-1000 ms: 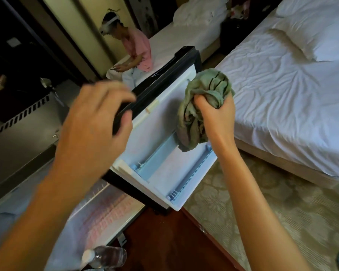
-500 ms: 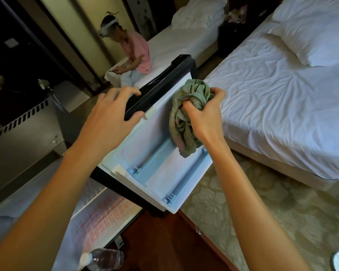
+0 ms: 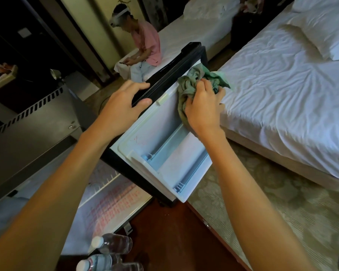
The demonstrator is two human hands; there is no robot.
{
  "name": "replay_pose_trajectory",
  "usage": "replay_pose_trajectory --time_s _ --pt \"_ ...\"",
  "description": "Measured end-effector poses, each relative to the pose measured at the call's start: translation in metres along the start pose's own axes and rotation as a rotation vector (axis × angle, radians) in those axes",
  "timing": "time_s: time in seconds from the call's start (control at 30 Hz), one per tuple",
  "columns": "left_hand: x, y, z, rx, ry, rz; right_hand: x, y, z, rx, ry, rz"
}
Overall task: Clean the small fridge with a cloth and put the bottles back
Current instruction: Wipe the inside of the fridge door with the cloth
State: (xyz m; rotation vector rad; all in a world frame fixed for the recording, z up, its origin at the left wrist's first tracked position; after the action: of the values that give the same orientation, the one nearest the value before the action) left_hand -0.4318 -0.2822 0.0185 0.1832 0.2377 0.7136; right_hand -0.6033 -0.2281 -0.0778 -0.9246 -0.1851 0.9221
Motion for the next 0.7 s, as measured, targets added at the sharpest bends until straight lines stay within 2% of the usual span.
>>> replay_pose_trajectory --time_s 0.1,0.37,0.5,0.7 --pt "-0.001 -0.006 0.001 0.063 -0.013 0.040 -0.011 -0.003 -0.010 -0.005 -0.109 -0.016" --pt "-0.006 -0.010 -0.002 0.050 -0.012 0.043 -0.020 -0.011 -0.004 -0.221 -0.136 -0.081" --pt "-0.009 -0.017 -0.002 0.043 -0.036 0.077 0.007 -0.030 -0.022 -0.488 -0.269 -0.052" --pt "-0.010 -0.019 -0.003 0.061 -0.049 0.108 0.058 -0.046 -0.040 -0.519 -0.384 0.100"
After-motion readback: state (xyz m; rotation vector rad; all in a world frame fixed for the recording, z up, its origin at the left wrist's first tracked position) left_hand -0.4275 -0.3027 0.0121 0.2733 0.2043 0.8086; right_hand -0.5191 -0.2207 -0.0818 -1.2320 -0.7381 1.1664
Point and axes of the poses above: each hand's wrist, its own x-axis away from the middle knuckle, its own z-axis out of the back of the hand, y = z × x, the point moved 7 cm from there along -x, towards the middle knuckle, and after that the axes turned 6 degrees about -y, right-handed, at the moved point
